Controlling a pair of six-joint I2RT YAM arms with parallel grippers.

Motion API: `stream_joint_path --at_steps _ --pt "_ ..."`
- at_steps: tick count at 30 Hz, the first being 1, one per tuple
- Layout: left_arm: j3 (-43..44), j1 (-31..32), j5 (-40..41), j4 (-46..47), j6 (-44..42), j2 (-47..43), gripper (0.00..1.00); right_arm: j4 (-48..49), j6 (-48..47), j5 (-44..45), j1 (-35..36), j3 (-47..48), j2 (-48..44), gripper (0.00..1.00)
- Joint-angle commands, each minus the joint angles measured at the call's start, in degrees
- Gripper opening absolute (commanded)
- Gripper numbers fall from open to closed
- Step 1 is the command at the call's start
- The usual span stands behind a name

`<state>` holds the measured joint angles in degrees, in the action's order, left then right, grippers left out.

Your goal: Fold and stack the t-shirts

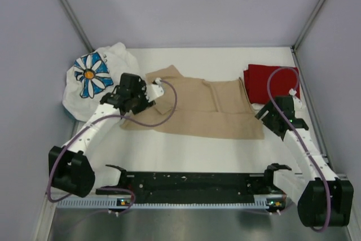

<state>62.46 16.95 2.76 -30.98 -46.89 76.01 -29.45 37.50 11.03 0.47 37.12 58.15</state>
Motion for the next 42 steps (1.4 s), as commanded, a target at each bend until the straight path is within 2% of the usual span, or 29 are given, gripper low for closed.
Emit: stream_joint_path --at_steps 1,3,7,13,16,18,19,21,22,23,26,27,33,35,37,42 --pt "-10.8 -0.7 -8.0 -5.3 -11.9 -4.1 0.69 -2.9 11.5 -3.5 -0.2 -6.3 -5.6 0.75" --pt "-12.6 -2.4 -7.6 -4.2 -13.4 -3.5 0.7 -2.8 16.4 -5.0 -0.2 -9.0 -5.9 0.72" --pt "-13.6 -5.4 -7.2 -1.2 -15.5 1.1 0.7 -2.3 18.9 -5.6 -0.2 -10.9 -3.3 0.64" --pt "-13.1 -5.8 -10.7 -5.0 -16.2 8.4 0.68 0.4 19.5 -5.8 -0.2 -10.7 3.0 0.61" --pt "-13.6 -6.2 -10.9 -6.4 -16.6 10.2 0.68 1.1 19.5 -5.5 -0.2 -10.1 5.7 0.55" --pt "-15.2 -6.6 -8.8 -4.2 -16.6 10.6 0.68 1.4 19.3 -5.2 -0.2 -9.9 6.7 0.45" --pt "-16.0 -6.8 -7.5 -2.9 -16.6 10.7 0.68 1.4 18.8 -5.5 -0.2 -9.7 7.0 0.37" --pt "-17.4 -7.3 -5.7 -0.2 -16.9 11.1 0.67 1.4 17.3 -6.2 -0.2 -9.4 6.6 0.15" --pt "-17.8 -7.4 -4.8 0.4 -16.9 11.4 0.62 1.4 15.8 -6.7 -0.2 -9.1 6.2 0.02" --pt "-17.9 -7.5 -3.7 0.6 -16.4 12.3 0.54 1.2 14.4 -7.2 -0.2 -8.6 5.6 0.0" --pt "-16.4 -7.6 0.7 -1.2 -13.1 12.8 0.04 -2.0 11.0 -7.5 -0.2 -5.7 2.8 0.0" --pt "-16.0 -7.8 1.3 -2.7 -12.3 11.8 0.0 -3.9 9.7 -7.0 -0.2 -4.4 1.8 0.0" --pt "-15.4 -8.1 0.5 -15.7 -9.5 -1.5 0.0 -18.6 4.5 -6.0 -3.4 3.7 -2.8 0.0" --pt "-15.5 -8.1 -2.5 -21.9 -9.6 -6.0 0.0 -20.8 5.2 -7.6 -3.9 4.4 -4.9 0.0" --pt "-15.8 -7.8 -9.8 -27.2 -10.0 -8.9 0.0 -23.0 6.7 -8.0 -3.9 4.0 -6.1 0.0" --pt "-16.9 -6.4 -13.8 -34.9 -9.6 -11.2 0.0 -28.5 10.1 -8.5 -4.0 1.1 -7.7 0.0"
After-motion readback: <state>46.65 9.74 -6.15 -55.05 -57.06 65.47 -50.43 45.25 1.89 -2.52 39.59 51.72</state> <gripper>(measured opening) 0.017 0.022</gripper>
